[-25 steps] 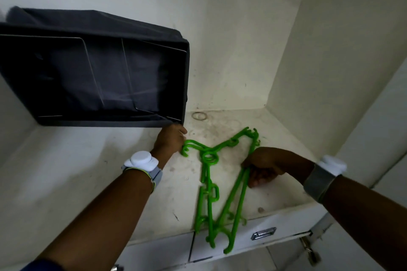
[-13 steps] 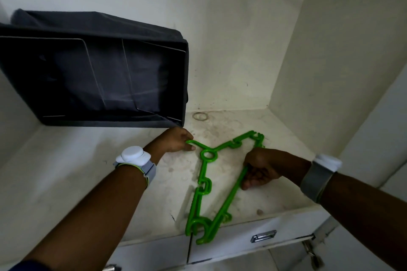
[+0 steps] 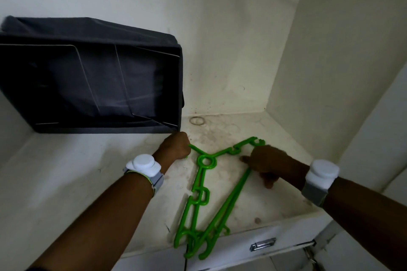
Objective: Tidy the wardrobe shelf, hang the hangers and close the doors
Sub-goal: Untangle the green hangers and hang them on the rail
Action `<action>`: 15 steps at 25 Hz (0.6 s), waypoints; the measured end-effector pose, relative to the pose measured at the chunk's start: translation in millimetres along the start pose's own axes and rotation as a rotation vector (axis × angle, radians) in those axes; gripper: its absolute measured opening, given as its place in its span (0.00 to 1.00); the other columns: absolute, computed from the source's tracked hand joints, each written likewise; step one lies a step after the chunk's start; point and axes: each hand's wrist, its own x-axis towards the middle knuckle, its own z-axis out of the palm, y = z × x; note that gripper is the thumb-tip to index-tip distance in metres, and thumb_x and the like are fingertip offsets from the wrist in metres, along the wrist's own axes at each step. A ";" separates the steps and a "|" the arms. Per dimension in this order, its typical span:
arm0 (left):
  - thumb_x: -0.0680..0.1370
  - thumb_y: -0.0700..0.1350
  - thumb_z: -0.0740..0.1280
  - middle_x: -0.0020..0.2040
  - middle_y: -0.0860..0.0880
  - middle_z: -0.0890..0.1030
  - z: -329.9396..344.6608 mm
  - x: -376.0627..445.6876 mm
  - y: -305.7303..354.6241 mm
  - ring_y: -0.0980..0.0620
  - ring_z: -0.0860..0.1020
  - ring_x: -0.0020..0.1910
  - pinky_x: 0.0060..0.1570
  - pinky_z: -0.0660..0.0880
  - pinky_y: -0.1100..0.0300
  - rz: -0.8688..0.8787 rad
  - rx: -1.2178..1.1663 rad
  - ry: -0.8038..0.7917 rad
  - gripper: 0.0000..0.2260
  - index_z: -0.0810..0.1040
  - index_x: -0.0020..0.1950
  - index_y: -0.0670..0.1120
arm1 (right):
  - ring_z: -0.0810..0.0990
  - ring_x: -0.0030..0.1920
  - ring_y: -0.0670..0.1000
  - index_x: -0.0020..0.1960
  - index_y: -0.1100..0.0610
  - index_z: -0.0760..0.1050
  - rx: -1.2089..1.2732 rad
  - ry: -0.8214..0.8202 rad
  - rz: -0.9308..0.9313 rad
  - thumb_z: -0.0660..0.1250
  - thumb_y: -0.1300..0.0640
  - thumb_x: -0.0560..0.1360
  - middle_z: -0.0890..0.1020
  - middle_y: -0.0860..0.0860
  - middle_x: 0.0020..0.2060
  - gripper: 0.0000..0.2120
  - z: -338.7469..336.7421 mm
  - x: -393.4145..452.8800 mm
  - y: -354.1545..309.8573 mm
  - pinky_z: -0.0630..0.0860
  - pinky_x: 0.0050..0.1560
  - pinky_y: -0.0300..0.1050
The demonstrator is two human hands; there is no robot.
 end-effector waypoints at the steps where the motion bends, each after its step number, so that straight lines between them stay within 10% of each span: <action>1: 0.75 0.39 0.67 0.53 0.39 0.83 -0.3 0.2 1.0 0.40 0.81 0.53 0.54 0.79 0.50 0.018 0.003 0.022 0.08 0.81 0.52 0.40 | 0.83 0.24 0.50 0.40 0.58 0.77 -0.089 0.157 0.000 0.58 0.39 0.77 0.82 0.50 0.27 0.23 -7.4 2.6 1.1 0.78 0.28 0.39; 5: 0.74 0.36 0.69 0.50 0.38 0.84 -17.3 5.8 16.2 0.39 0.84 0.47 0.49 0.83 0.46 0.077 -0.109 0.117 0.06 0.84 0.46 0.44 | 0.84 0.37 0.56 0.42 0.57 0.76 -0.206 0.658 -0.051 0.53 0.36 0.79 0.84 0.54 0.37 0.26 -50.3 21.5 8.3 0.80 0.44 0.47; 15: 0.75 0.37 0.68 0.40 0.52 0.87 -118.4 -4.3 110.1 0.57 0.85 0.40 0.48 0.82 0.55 0.578 -0.131 0.191 0.11 0.84 0.50 0.52 | 0.86 0.40 0.54 0.50 0.61 0.79 0.731 0.331 -0.524 0.64 0.42 0.78 0.86 0.58 0.39 0.21 -141.0 14.8 11.6 0.78 0.46 0.50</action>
